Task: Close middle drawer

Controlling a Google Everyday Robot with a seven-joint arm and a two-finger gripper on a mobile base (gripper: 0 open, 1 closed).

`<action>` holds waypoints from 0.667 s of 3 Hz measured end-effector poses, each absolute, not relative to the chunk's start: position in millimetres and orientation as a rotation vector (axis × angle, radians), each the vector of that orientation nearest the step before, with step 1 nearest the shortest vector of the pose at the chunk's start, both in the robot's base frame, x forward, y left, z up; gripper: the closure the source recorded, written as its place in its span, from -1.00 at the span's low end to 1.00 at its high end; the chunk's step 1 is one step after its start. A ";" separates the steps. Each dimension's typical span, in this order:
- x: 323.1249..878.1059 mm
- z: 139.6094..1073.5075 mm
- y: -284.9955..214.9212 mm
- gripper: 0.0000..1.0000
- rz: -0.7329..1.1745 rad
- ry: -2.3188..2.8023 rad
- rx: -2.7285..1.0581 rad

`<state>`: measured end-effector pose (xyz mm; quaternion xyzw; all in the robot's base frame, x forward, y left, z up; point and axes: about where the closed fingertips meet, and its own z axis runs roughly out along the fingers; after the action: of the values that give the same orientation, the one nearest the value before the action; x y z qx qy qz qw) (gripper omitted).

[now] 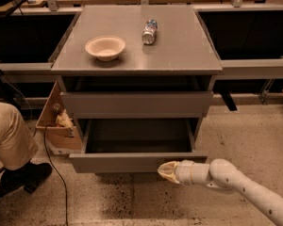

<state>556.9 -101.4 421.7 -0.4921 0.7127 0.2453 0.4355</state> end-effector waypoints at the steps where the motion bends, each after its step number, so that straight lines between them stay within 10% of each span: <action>1: 569.9 413.4 -100.5 1.00 0.597 1.774 -1.186; 2: 587.8 407.8 -99.5 1.00 0.556 1.773 -1.146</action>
Offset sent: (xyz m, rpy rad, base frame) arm 0.0560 -0.0041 -0.0194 0.0115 -0.0746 -0.1442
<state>587.8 -99.5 407.8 -0.4659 0.7206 0.2261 0.4611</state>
